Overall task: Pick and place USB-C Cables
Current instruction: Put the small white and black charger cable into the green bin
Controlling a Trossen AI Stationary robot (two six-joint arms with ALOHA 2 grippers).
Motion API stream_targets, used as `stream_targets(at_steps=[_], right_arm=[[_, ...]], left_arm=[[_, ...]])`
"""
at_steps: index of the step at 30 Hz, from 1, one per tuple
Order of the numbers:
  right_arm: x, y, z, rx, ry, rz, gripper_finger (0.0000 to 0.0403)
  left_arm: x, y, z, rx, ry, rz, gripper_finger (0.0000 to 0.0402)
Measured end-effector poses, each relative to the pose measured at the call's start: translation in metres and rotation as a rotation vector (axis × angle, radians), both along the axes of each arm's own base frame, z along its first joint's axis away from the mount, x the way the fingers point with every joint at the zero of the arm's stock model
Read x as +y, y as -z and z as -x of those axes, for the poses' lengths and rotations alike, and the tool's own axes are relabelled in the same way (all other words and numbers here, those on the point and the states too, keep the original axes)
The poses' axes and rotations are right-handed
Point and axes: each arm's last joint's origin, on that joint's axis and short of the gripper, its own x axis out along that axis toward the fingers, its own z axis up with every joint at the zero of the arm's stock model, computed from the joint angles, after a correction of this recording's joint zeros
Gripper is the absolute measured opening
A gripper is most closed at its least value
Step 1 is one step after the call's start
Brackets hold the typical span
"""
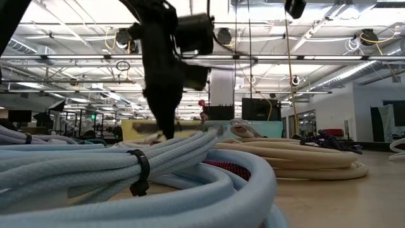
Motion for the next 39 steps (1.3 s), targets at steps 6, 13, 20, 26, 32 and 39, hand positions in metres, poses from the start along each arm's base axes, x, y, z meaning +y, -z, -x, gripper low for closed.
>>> stream_targets(at_steps=[6,13,20,26,32,39], right_arm=[[0.002,0.001,-0.001,0.004,0.009,0.015,0.0128],[0.003,0.006,-0.009,0.035,0.007,-0.008,0.0128],[0.010,0.010,-0.014,0.059,0.010,-0.008,0.0128],[0.016,0.009,-0.013,0.053,0.092,0.044,0.0128],[0.018,0.009,-0.013,0.053,0.127,0.081,0.0128],[0.014,0.013,-0.015,0.081,0.248,0.099,0.0128]], left_arm=[[0.000,-0.062,0.004,-0.289,-0.050,0.068,0.0023],[0.060,-0.109,0.001,-0.666,-0.411,0.123,0.0023],[0.157,-0.060,-0.008,-0.680,-0.857,0.336,0.0023],[0.180,-0.052,-0.040,-0.700,-0.952,0.400,0.0023],[0.173,-0.066,-0.063,-0.502,-0.908,0.254,0.0023],[0.152,-0.088,-0.065,-0.477,-0.688,0.069,0.0023]])
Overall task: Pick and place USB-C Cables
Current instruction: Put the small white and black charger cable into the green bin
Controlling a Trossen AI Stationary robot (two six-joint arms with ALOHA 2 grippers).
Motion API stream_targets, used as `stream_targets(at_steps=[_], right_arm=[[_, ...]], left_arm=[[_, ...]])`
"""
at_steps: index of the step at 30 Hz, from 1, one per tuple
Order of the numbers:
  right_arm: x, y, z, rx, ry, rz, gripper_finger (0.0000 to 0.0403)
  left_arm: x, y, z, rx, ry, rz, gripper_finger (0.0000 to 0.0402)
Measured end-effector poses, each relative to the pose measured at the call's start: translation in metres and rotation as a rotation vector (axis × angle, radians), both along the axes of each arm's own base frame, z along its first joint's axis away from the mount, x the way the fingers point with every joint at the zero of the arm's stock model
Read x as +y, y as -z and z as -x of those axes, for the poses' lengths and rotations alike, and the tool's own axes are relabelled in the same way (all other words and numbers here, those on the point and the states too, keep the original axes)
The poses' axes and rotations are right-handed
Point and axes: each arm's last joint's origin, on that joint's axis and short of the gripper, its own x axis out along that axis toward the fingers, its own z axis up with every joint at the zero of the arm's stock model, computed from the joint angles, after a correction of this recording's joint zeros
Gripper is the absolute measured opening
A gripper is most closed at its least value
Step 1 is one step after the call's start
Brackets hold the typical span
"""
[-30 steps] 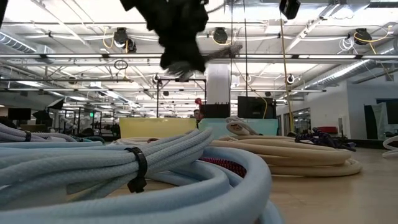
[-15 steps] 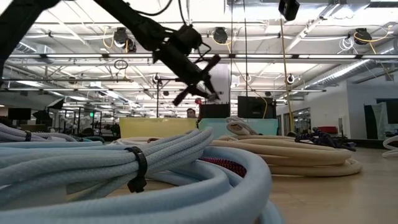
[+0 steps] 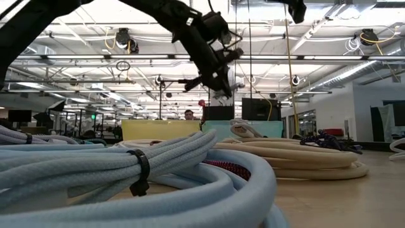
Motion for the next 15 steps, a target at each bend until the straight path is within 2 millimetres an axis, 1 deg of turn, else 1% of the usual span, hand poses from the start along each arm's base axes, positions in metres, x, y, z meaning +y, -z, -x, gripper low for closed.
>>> stream_targets(at_steps=[1,3,5,8,10,12,15], right_arm=[[-0.001,0.001,-0.001,0.009,0.032,-0.004,0.0128],[-0.002,0.004,-0.003,0.013,0.089,-0.021,0.0128],[-0.002,0.002,-0.006,-0.017,0.122,-0.030,0.0128],[-0.002,0.000,-0.016,-0.074,0.131,-0.027,0.0128],[-0.001,-0.001,-0.022,-0.112,0.129,-0.007,0.0128],[-0.001,-0.004,-0.031,-0.181,0.127,0.011,0.0128],[-0.002,-0.007,-0.045,-0.283,0.134,0.044,0.0128]], left_arm=[[-0.004,-0.007,0.002,0.002,0.035,-0.036,0.0023],[-0.017,-0.026,0.010,0.031,0.063,-0.133,0.0022],[-0.032,-0.059,0.021,-0.011,0.062,-0.237,0.0022],[-0.052,-0.113,0.045,-0.154,0.085,-0.325,0.0022],[-0.065,-0.138,0.060,-0.227,0.114,-0.347,0.0022],[-0.079,-0.156,0.071,-0.284,0.152,-0.360,0.0022],[-0.098,-0.168,0.081,-0.315,0.202,-0.331,0.0022]])
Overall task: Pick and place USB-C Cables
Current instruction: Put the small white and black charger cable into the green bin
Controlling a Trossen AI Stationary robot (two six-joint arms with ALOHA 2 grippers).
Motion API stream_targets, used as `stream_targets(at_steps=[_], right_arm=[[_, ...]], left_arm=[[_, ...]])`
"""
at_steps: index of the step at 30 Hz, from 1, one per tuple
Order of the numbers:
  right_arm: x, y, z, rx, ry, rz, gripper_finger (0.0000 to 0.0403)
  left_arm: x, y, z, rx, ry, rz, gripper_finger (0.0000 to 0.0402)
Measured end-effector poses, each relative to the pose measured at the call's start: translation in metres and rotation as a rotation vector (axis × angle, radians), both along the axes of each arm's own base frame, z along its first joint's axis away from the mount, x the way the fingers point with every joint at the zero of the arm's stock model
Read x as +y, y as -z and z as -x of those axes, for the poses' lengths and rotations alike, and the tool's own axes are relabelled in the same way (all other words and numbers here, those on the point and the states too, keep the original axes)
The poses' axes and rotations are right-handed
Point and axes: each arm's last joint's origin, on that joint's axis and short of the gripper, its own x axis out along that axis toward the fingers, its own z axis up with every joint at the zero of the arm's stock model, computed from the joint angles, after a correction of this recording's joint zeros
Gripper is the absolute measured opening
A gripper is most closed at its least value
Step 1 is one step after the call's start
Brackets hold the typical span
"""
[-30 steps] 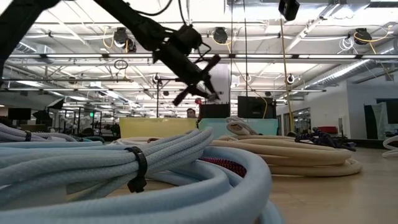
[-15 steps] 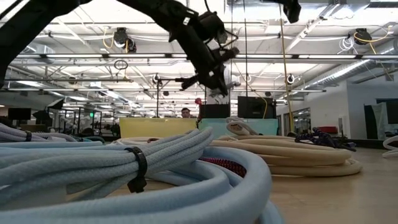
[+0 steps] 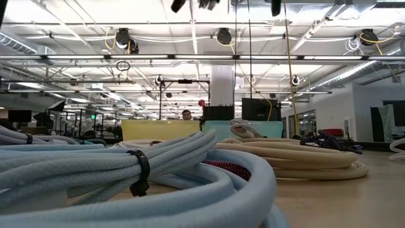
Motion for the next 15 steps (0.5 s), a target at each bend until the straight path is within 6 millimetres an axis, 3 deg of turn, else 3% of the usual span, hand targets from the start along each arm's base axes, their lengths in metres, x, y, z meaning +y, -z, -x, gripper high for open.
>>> stream_targets(at_steps=[8,15], right_arm=[[-0.005,0.015,-0.033,-0.085,-0.066,0.026,0.0128],[-0.004,0.022,-0.043,-0.090,-0.127,0.031,0.0129]], left_arm=[[-0.040,0.004,-0.001,0.046,0.062,0.018,0.0022],[-0.065,0.007,0.009,0.141,0.050,-0.027,0.0022]])
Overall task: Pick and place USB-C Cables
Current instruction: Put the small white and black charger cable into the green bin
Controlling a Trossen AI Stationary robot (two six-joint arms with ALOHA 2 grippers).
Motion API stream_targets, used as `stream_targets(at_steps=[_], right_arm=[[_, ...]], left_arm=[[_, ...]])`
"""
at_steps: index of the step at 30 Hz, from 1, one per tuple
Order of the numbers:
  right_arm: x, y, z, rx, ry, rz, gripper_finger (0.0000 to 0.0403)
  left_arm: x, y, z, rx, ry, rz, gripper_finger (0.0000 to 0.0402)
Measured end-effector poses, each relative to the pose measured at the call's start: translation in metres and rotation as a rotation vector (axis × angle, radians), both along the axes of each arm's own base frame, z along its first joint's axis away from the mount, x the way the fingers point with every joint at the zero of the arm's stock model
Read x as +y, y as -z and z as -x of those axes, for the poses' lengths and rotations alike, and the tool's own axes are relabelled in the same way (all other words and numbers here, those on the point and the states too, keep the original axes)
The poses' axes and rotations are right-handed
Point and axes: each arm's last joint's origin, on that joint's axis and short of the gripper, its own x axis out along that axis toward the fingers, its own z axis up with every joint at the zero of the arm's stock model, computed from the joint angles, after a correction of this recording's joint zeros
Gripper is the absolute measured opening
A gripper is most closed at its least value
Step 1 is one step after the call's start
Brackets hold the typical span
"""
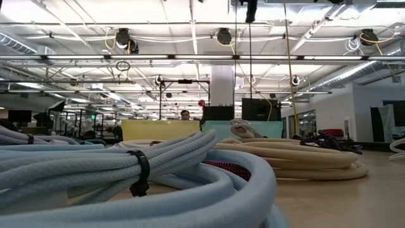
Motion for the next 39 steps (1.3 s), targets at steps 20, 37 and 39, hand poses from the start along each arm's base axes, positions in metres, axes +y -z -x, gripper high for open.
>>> stream_targets(at_steps=[20,37,39], right_arm=[[-0.018,-0.004,0.002,-0.070,-0.023,-0.159,0.0310],[-0.016,-0.003,0.001,-0.057,0.004,-0.156,0.0288],[-0.016,-0.004,0.001,-0.062,0.004,-0.156,0.0282]], left_arm=[[0.004,0.010,0.037,-0.163,-0.075,0.036,0.0022],[0.017,0.031,0.016,-0.213,0.095,0.150,0.0022],[0.016,0.032,0.010,-0.237,0.122,0.162,0.0022]])
